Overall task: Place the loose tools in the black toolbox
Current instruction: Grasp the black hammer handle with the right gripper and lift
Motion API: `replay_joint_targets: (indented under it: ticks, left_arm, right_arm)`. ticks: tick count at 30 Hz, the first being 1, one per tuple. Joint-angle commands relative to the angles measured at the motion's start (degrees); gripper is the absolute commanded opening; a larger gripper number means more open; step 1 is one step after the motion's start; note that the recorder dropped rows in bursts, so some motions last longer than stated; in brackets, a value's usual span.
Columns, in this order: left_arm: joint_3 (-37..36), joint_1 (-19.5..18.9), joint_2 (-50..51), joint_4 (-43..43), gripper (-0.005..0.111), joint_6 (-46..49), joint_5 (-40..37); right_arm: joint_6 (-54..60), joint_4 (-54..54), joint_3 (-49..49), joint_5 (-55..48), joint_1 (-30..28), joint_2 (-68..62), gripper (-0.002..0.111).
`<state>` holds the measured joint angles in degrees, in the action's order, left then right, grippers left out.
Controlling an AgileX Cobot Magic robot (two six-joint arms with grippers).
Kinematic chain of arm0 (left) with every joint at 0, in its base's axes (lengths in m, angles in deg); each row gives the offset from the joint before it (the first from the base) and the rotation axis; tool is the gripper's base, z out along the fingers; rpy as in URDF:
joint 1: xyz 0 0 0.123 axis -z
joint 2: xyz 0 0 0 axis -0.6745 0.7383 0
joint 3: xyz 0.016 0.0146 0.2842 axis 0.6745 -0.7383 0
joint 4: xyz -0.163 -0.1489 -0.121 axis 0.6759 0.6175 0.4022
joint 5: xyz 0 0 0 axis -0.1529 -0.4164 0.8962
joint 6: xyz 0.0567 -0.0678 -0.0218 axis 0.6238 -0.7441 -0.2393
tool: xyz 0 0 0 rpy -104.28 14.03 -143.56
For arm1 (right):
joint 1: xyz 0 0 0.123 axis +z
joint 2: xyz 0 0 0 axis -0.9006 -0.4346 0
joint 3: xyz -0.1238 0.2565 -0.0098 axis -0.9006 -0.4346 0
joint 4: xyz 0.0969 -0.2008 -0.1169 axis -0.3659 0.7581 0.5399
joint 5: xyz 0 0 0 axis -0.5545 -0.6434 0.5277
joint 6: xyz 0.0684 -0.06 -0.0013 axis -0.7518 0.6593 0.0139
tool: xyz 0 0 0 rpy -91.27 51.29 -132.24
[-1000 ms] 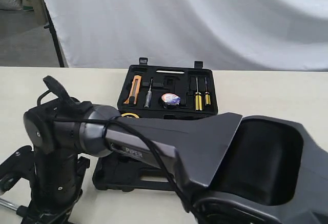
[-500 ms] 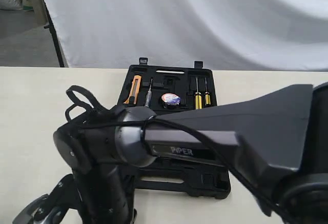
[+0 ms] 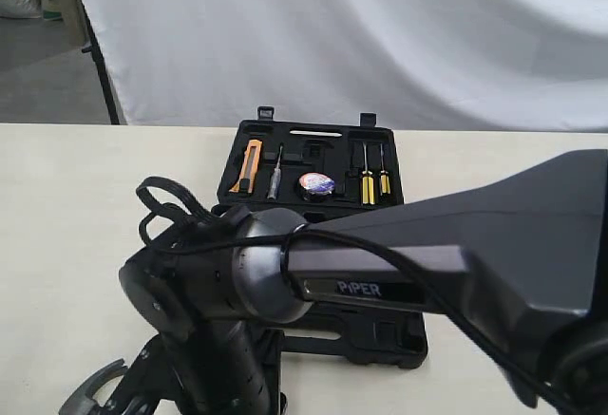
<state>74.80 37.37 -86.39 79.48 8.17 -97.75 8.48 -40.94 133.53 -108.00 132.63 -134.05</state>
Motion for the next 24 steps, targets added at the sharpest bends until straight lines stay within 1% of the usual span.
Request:
replay_joint_targets:
  ticks: [1, 2, 3, 4, 5, 6, 8, 9, 10, 12, 14, 16, 24]
  left_arm:
    - [-0.1, 0.3, -0.2, 0.5, 0.001, 0.0, 0.0]
    - [-0.1, 0.3, -0.2, 0.5, 0.001, 0.0, 0.0]
    - [-0.1, 0.3, -0.2, 0.5, 0.001, 0.0, 0.0]
    - [-0.1, 0.3, -0.2, 0.5, 0.001, 0.0, 0.0]
    - [-0.1, 0.3, -0.2, 0.5, 0.001, 0.0, 0.0]
    - [-0.1, 0.3, -0.2, 0.5, 0.001, 0.0, 0.0]
    - [-0.1, 0.3, -0.2, 0.5, 0.001, 0.0, 0.0]
    - [-0.1, 0.3, -0.2, 0.5, 0.001, 0.0, 0.0]
    - [-0.1, 0.3, -0.2, 0.5, 0.001, 0.0, 0.0]
    - [-0.1, 0.3, -0.2, 0.5, 0.001, 0.0, 0.0]
    - [-0.1, 0.3, -0.2, 0.5, 0.001, 0.0, 0.0]
    - [-0.1, 0.3, -0.2, 0.5, 0.001, 0.0, 0.0]
    - [-0.1, 0.3, -0.2, 0.5, 0.001, 0.0, 0.0]
  right_arm:
    - [-2.7, 0.7, -0.3, 1.5, -0.3, 0.3, 0.0]
    - [-3.4, 1.0, -0.3, 1.8, -0.3, 0.3, 0.0]
    - [-4.1, 1.3, -0.3, 1.8, -0.3, 0.3, 0.002]
    - [-4.2, 1.8, -0.3, 1.8, -0.3, 0.3, 0.008]
    - [-4.8, 2.1, -0.3, 1.8, -0.3, 0.3, 0.013]
    - [-5.4, 2.1, -0.3, 1.8, -0.3, 0.3, 0.024]
    - [-6.7, 2.4, -0.3, 1.7, -0.3, 0.3, 0.039]
    - [-7.0, 2.4, -0.3, 1.4, -0.3, 0.3, 0.048]
    - [-7.0, 2.1, -0.3, 0.6, -0.3, 0.3, 0.055]
    - [-6.1, 2.1, -0.3, -0.5, -0.3, 0.3, 0.061]
    - [-6.1, 2.4, -0.1, -0.5, -0.3, 0.3, 0.064]
    - [-7.3, 2.1, 1.2, -0.5, -0.3, 0.3, 0.064]
    - [-7.6, 2.1, 12.3, -0.5, -0.3, 0.3, 0.064]
